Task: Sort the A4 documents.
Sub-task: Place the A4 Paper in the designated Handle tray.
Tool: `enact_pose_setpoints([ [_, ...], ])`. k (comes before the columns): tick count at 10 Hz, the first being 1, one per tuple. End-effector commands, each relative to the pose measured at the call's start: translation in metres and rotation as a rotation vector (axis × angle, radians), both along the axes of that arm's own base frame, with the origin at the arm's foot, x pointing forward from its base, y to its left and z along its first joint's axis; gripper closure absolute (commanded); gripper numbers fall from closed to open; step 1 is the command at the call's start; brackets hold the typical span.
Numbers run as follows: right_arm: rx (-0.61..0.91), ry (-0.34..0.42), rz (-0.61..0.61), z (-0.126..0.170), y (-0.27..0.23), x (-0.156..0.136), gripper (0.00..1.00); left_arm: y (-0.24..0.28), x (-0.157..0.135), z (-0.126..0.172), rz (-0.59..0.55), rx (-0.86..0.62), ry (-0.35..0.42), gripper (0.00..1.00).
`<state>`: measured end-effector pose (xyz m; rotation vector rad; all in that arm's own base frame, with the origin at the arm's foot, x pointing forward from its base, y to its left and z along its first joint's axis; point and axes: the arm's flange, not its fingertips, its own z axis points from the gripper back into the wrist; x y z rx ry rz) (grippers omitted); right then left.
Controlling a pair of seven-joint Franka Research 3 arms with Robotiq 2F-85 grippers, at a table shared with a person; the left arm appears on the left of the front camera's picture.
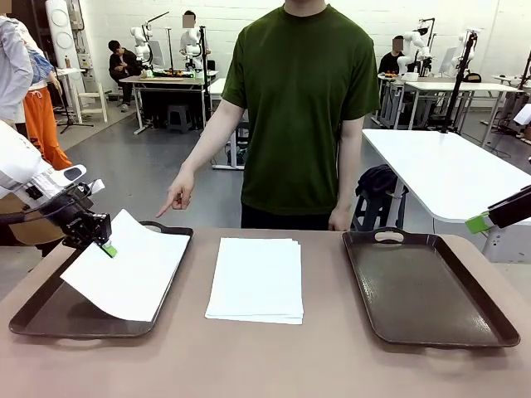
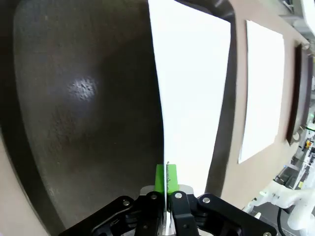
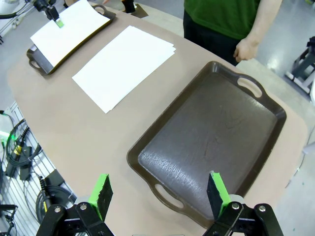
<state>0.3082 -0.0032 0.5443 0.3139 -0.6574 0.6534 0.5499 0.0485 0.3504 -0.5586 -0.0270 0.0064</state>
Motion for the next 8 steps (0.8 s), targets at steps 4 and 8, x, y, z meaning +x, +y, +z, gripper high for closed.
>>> enact_pose_setpoints([
  [4,0.013,0.005,0.006,-0.0016,-0.0006,0.0009,0.0,-0.002,0.0116,0.0051,0.019,0.102,0.049,0.99],
  [8,0.013,0.005,0.006,-0.0016,-0.0006,0.0009,0.0,-0.0018,0.0068,0.0042,0.016,0.111,0.063,0.61],
])
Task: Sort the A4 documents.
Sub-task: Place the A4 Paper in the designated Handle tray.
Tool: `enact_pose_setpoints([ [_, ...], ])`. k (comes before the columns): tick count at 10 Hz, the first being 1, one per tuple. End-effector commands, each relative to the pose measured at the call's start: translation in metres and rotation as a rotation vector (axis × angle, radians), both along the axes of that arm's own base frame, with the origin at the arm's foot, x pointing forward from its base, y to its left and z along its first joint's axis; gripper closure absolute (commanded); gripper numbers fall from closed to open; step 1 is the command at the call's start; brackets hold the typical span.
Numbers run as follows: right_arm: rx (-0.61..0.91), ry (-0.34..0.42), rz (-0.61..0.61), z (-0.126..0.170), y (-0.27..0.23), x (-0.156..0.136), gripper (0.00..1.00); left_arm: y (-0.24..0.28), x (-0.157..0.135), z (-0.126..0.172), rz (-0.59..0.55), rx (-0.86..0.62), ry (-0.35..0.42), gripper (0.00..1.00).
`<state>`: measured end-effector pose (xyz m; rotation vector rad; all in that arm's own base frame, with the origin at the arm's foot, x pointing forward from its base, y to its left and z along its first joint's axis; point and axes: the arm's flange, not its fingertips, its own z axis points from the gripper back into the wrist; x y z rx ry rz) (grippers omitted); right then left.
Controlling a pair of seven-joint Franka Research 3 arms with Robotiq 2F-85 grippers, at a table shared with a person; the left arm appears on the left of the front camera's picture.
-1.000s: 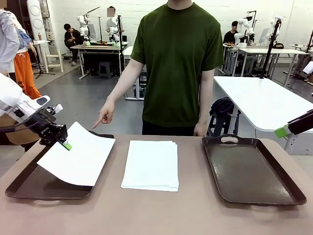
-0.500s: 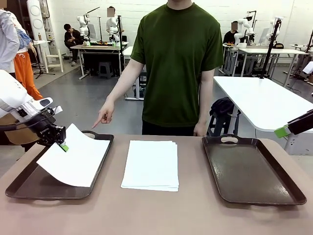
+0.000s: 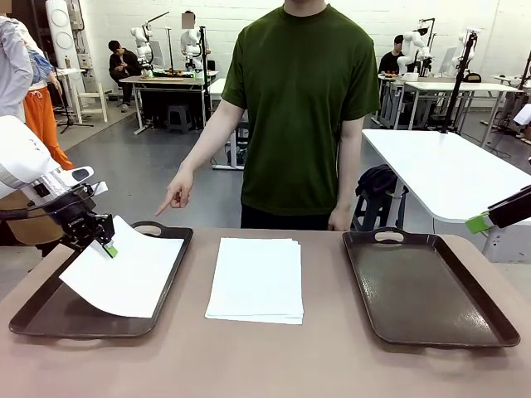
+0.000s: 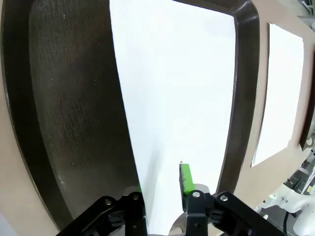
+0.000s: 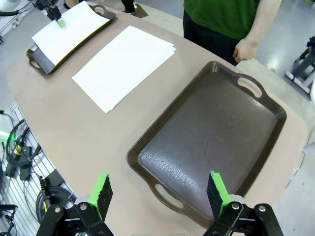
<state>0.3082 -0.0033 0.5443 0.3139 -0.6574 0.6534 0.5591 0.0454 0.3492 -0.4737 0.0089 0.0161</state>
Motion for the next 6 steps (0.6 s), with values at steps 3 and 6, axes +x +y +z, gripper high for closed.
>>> enact_pose_setpoints([
  [3,0.013,0.005,0.006,-0.0016,-0.0006,0.0009,0.0,0.0075,-0.0064,0.0103,0.044,0.073,0.02,0.29],
  [6,0.013,0.005,0.006,-0.0016,-0.0006,0.0009,0.0,0.011,-0.0084,0.0174,0.049,0.103,0.015,0.03],
])
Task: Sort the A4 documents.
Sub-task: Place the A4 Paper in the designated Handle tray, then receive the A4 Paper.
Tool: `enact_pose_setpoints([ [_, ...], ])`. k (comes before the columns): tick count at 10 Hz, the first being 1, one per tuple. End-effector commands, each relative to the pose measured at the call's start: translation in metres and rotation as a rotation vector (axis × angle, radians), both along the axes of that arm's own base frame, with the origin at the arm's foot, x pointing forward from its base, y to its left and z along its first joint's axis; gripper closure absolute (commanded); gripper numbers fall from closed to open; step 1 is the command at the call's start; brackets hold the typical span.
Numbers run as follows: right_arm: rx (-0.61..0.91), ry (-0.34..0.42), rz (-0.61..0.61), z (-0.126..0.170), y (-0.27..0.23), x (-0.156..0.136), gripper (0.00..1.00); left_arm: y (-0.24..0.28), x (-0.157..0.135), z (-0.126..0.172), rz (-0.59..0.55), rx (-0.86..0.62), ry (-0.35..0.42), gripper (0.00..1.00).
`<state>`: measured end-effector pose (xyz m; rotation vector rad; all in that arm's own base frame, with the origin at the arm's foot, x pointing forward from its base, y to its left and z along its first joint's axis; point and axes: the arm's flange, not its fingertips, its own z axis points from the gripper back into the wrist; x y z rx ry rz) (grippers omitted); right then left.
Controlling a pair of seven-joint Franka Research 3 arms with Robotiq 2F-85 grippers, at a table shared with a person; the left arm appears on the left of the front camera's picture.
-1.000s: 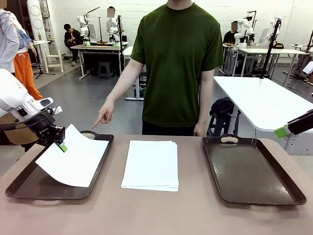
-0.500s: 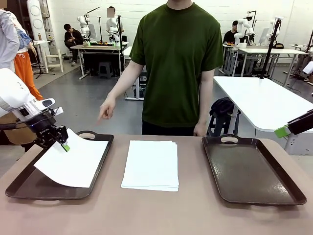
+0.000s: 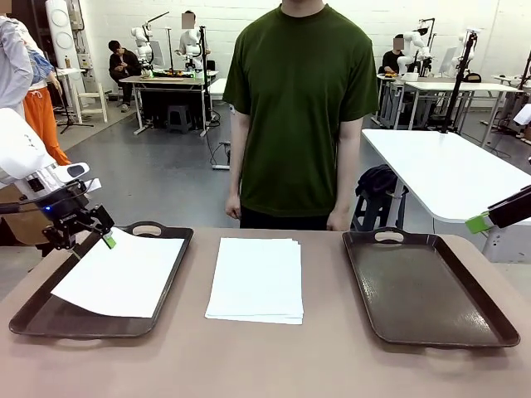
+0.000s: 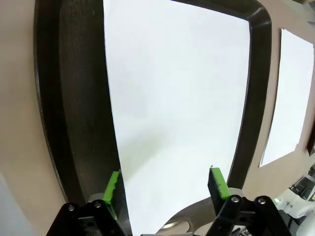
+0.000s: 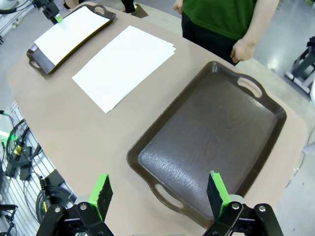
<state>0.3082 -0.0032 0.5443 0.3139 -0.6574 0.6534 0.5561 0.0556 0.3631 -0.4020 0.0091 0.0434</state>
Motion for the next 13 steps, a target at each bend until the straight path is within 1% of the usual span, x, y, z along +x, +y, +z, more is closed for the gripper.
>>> enact_pose_setpoints([
  [1,0.013,0.005,0.006,-0.0016,-0.0006,0.0009,0.0,0.0015,-0.0058,0.0027,0.02,0.015,0.012,0.0],
  [3,0.013,0.005,0.006,-0.0016,-0.0006,0.0009,0.0,0.0016,-0.0083,0.0029,0.036,0.01,0.005,0.0],
  [4,0.013,0.005,0.006,-0.0016,-0.0006,0.0009,0.0,0.0027,-0.0098,0.0015,0.088,-0.011,0.017,0.0],
  [5,0.013,0.005,0.006,-0.0016,-0.0006,0.0009,0.0,0.0007,-0.0018,0.0003,0.002,0.002,0.002,0.0],
  [13,0.013,0.005,0.006,-0.0016,-0.0006,0.0009,0.0,0.0007,-0.0018,0.0003,0.002,0.002,0.002,0.0],
])
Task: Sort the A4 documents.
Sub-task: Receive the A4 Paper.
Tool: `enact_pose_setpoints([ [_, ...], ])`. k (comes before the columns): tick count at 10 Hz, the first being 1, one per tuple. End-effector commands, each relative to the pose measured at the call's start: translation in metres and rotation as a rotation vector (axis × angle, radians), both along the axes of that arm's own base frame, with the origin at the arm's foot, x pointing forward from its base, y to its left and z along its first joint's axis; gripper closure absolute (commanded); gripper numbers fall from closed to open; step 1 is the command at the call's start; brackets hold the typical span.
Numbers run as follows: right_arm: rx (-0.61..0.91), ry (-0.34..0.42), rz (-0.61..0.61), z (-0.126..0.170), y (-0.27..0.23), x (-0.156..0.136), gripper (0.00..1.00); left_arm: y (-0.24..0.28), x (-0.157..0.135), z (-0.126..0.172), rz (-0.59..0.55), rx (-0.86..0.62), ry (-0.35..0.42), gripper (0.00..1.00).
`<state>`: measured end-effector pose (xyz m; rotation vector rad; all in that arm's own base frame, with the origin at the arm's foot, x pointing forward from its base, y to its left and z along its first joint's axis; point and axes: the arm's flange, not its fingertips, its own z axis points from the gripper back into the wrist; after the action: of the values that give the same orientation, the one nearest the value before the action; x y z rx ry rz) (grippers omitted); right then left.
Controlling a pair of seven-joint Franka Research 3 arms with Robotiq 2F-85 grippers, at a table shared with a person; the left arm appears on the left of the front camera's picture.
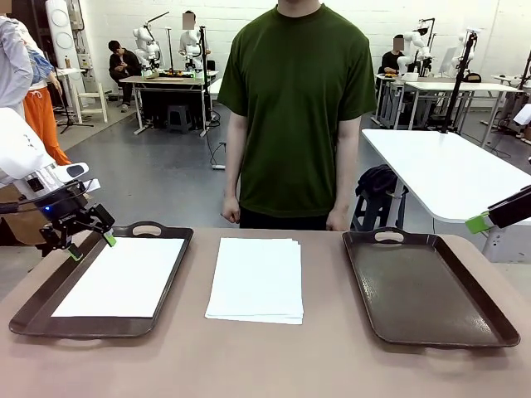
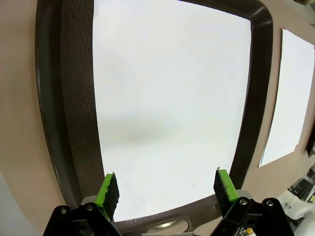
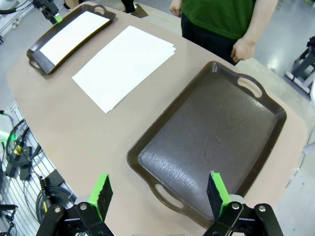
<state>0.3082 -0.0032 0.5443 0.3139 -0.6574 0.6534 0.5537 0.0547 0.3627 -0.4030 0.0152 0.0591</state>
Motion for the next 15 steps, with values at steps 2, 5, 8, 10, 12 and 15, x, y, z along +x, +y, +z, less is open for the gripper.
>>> enact_pose_setpoints([
  [2,0.013,0.005,0.006,-0.002,-0.001,0.001,0.0,0.002,0.001,0.001,-0.012,0.003,-0.007,0.0],
  [5,0.013,0.005,0.006,-0.002,-0.001,0.001,0.0,0.002,0.001,0.001,-0.012,0.003,-0.007,0.0],
  [8,0.013,0.005,0.006,-0.002,-0.001,0.001,0.0,-0.038,-0.021,0.046,-0.176,0.108,-0.258,0.0],
  [10,0.013,0.005,0.006,-0.002,-0.001,0.001,0.0,-0.041,-0.049,0.08,-0.369,0.023,-0.427,0.0],
  [12,0.013,0.005,0.006,-0.002,-0.001,0.001,0.0,-0.029,-0.073,0.1,-0.52,-0.071,-0.506,0.0],
  [15,0.013,0.005,0.006,-0.002,-0.001,0.001,0.0,-0.006,-0.117,0.133,-0.593,-0.14,-0.7,0.0],
])
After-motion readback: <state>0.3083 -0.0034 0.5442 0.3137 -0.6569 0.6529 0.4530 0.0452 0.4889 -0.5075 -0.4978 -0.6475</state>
